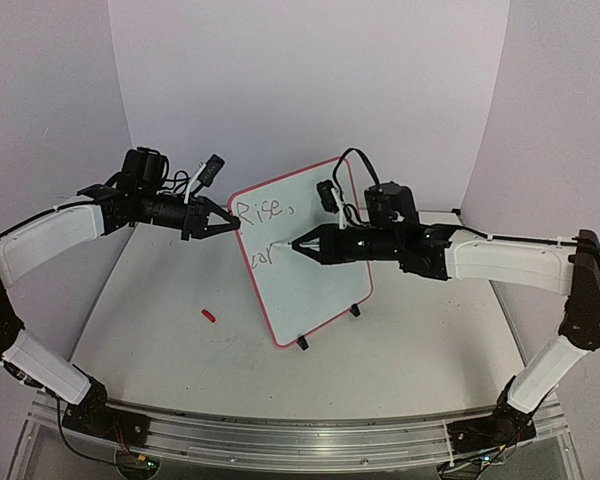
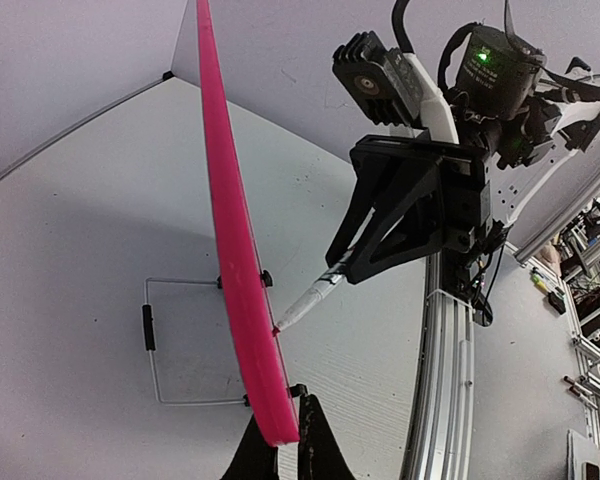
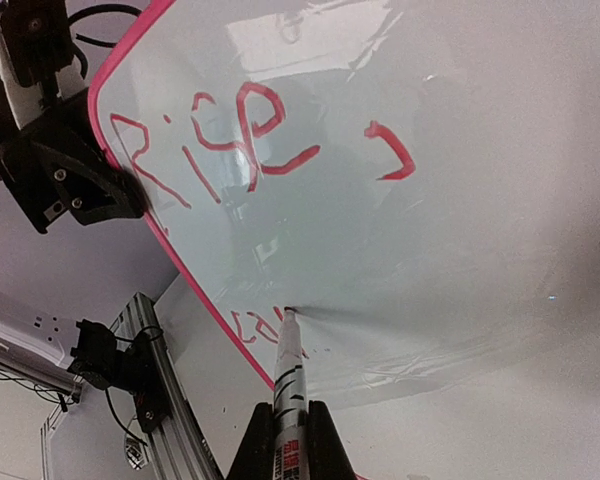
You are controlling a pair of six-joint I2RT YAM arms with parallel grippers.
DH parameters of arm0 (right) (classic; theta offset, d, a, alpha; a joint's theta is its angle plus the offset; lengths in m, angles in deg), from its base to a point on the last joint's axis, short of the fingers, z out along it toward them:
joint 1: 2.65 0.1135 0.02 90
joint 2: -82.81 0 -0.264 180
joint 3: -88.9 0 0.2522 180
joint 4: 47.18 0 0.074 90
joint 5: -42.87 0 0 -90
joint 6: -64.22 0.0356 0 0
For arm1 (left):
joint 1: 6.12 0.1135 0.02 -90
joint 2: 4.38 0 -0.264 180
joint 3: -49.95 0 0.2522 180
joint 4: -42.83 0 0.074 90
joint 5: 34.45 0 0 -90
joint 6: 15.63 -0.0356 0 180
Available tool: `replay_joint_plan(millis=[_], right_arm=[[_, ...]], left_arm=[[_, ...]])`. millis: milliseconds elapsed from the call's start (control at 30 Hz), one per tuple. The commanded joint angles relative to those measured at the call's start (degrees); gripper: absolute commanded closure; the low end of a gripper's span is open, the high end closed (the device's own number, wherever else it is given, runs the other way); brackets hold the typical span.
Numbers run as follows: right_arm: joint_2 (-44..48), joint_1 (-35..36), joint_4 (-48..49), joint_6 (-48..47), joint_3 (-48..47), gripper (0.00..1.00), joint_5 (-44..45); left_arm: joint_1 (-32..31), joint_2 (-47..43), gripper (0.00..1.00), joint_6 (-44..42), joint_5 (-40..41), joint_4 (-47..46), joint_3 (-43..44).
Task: Write a sentence on the whiteboard
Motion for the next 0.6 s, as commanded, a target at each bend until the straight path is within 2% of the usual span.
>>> replay_joint_plan(millis=[0,567], right_arm=[[3.1,-0.26,3.34,0.44,0.98,1.0,3.91],[4.62,-0.26,2.52,2.25,6.46,1.0,4.35]], left_arm=[[-2.76,1.9,1.0,-3.56,0.05,7.11,-0.5],[-2.92,2.04,1.0,-3.69,0.05,7.26,-0.46]])
